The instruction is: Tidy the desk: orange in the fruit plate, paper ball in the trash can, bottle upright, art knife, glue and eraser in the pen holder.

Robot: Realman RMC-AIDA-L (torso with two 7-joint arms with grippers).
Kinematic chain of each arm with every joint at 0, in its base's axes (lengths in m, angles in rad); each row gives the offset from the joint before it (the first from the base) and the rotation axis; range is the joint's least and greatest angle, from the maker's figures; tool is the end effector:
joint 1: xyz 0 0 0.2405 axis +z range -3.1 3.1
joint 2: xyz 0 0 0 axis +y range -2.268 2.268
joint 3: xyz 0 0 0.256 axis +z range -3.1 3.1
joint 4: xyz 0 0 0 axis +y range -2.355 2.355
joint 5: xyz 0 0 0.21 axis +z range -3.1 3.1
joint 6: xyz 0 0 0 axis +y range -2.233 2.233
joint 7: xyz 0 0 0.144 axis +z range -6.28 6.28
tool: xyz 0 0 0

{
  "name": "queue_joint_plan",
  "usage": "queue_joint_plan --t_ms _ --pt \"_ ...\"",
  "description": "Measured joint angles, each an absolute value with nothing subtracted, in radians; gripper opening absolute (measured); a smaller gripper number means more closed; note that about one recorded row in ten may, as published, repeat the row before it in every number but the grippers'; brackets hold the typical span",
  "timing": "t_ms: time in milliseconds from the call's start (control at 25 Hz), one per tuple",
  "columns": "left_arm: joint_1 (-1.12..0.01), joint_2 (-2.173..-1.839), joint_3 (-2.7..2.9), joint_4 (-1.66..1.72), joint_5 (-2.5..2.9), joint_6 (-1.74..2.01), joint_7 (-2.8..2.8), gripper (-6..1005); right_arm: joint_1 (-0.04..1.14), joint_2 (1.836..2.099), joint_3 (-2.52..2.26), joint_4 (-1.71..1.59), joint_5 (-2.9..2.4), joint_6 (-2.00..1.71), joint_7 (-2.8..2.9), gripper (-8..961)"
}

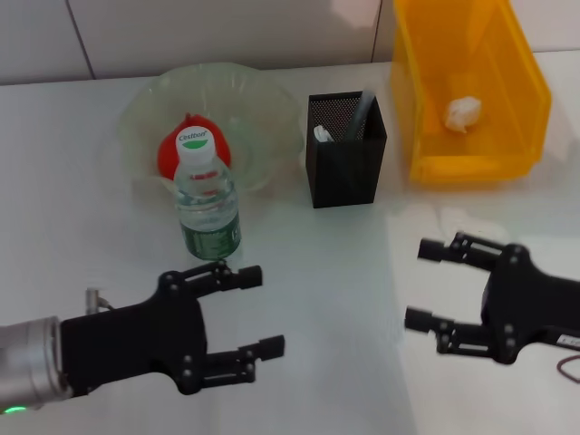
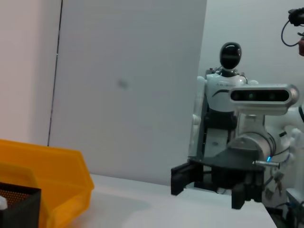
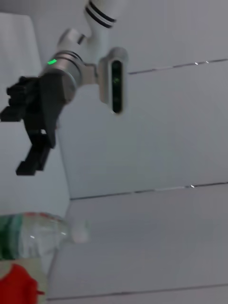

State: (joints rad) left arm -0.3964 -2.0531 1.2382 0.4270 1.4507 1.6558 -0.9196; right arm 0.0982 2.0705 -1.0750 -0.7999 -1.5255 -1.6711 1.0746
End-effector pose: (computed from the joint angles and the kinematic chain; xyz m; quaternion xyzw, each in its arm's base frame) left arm -0.2530 0.2563 -0.0495 -0.9315 -0.0804 -0.3507 0.0532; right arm 0.2922 0.2252 0.0047 -0.9231 0.1244 0.3245 0.1645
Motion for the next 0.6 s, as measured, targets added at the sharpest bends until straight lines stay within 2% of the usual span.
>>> queue_joint_plan --t_ms 200,600 --pt "-0.420 -2.063 1.239 0.426 1.474 1.642 -0.931 785 0.110 2.071 -1.068 -0.773 -1.580 -1.653 1.063 795" --pt "-0.431 -2.059 1.245 0.426 1.475 1.645 -0.933 785 0.138 2.078 -1.054 -0.698 -1.610 -1.640 1.002 795"
